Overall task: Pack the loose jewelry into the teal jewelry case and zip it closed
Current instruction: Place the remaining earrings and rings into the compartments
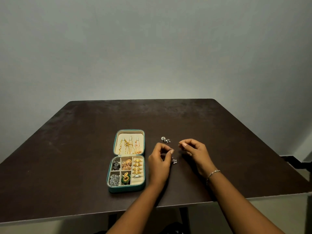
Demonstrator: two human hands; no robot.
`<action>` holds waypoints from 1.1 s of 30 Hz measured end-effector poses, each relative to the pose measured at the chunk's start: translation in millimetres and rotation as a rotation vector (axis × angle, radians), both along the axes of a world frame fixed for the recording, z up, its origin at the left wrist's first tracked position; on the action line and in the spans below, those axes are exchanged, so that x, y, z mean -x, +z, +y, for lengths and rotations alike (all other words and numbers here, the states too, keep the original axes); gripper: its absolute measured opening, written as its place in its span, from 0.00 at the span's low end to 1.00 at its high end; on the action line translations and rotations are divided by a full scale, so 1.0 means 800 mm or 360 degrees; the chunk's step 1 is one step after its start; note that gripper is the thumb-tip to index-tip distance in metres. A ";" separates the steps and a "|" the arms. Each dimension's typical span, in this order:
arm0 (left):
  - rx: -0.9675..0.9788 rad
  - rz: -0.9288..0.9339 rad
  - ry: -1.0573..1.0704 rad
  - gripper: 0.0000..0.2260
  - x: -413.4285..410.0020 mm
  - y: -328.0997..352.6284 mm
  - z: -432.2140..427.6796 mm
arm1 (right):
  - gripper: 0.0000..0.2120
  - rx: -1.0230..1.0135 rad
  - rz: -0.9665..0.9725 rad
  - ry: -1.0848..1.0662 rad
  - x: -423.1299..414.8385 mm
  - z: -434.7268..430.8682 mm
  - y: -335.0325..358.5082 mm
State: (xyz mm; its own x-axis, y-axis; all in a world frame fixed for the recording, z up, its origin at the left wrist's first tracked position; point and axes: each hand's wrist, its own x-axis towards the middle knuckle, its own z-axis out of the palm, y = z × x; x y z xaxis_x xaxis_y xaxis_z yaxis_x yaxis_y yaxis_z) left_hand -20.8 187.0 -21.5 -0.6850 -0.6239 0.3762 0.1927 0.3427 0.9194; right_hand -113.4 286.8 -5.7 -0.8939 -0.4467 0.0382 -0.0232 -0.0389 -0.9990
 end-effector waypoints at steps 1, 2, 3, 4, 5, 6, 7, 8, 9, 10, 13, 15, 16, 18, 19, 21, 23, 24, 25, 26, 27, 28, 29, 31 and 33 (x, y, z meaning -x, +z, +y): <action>-0.0079 0.0011 0.0030 0.07 0.000 0.000 -0.002 | 0.07 -0.0073 0.0092 -0.0005 0.004 -0.004 -0.001; -0.0142 0.0016 0.0055 0.09 0.002 -0.001 -0.004 | 0.07 -0.0158 0.0185 -0.0003 0.009 -0.009 0.000; -0.0184 0.0014 0.0073 0.09 0.003 -0.002 -0.005 | 0.08 -0.0248 0.0274 0.0005 0.015 -0.015 0.000; -0.0209 0.0012 0.0088 0.10 0.006 -0.004 -0.008 | 0.08 -0.0354 0.0365 0.0018 0.021 -0.021 0.001; -0.0222 0.0009 0.0099 0.11 0.008 -0.006 -0.010 | 0.08 -0.0465 0.0457 0.0033 0.028 -0.027 0.003; -0.0233 0.0005 0.0109 0.12 0.009 -0.007 -0.010 | 0.07 -0.0579 0.0554 0.0044 0.033 -0.033 0.007; -0.0241 0.0001 0.0116 0.13 0.010 -0.007 -0.011 | 0.07 -0.0685 0.0659 0.0041 0.038 -0.040 0.010; -0.0248 -0.0002 0.0124 0.13 0.011 -0.007 -0.011 | 0.06 -0.0789 0.0752 0.0024 0.043 -0.046 0.013; -0.0254 -0.0003 0.0130 0.12 0.011 -0.007 -0.011 | 0.06 -0.0885 0.0816 0.0003 0.048 -0.053 0.014; -0.0257 -0.0004 0.0135 0.12 0.011 -0.008 -0.011 | 0.05 -0.0975 0.0850 -0.0023 0.051 -0.060 0.014; -0.0261 -0.0001 0.0149 0.13 0.011 -0.008 -0.012 | 0.02 -0.1118 0.0855 -0.0075 0.059 -0.080 0.007; -0.0251 -0.0005 0.0152 0.13 0.012 -0.008 -0.012 | 0.03 -0.1147 0.0823 -0.0084 0.060 -0.090 0.002; -0.0241 -0.0011 0.0153 0.13 0.012 -0.008 -0.012 | 0.05 -0.1161 0.0816 -0.0095 0.058 -0.093 0.001; -0.0229 -0.0017 0.0162 0.12 0.012 -0.008 -0.011 | 0.05 -0.1179 0.0833 -0.0114 0.057 -0.099 0.000; -0.0225 -0.0019 0.0166 0.12 0.012 -0.008 -0.011 | 0.05 -0.1192 0.0837 -0.0115 0.056 -0.101 -0.001; -0.0228 -0.0013 0.0172 0.13 0.013 -0.009 -0.011 | 0.03 -0.1223 0.0840 -0.0089 0.054 -0.105 0.000; -0.0233 -0.0005 0.0174 0.14 0.014 -0.009 -0.011 | 0.03 -0.1225 0.0808 -0.0082 0.053 -0.108 0.002; -0.0232 -0.0006 0.0177 0.14 0.013 -0.008 -0.012 | 0.05 -0.1184 0.0762 -0.0088 0.054 -0.107 0.003; -0.0231 -0.0009 0.0180 0.15 0.013 -0.007 -0.012 | 0.07 -0.1096 0.0710 -0.0093 0.055 -0.106 0.004; -0.0228 -0.0011 0.0182 0.15 0.013 -0.007 -0.012 | 0.08 -0.0980 0.0632 -0.0083 0.053 -0.102 0.008; -0.0220 -0.0013 0.0185 0.15 0.013 -0.006 -0.012 | 0.08 -0.0846 0.0555 -0.0063 0.052 -0.098 0.010; -0.0210 -0.0010 0.0185 0.14 0.013 -0.005 -0.012 | 0.07 -0.0735 0.0495 -0.0058 0.049 -0.093 0.015; -0.0196 -0.0008 0.0186 0.14 0.012 -0.005 -0.012 | 0.06 -0.0625 0.0460 -0.0064 0.047 -0.088 0.017; -0.0183 0.0000 0.0181 0.12 0.012 -0.005 -0.012 | 0.02 -0.0418 0.0389 -0.0052 0.039 -0.076 0.024; -0.0184 0.0019 0.0177 0.11 0.011 -0.006 -0.013 | 0.03 -0.0246 0.0260 -0.0029 0.028 -0.066 0.031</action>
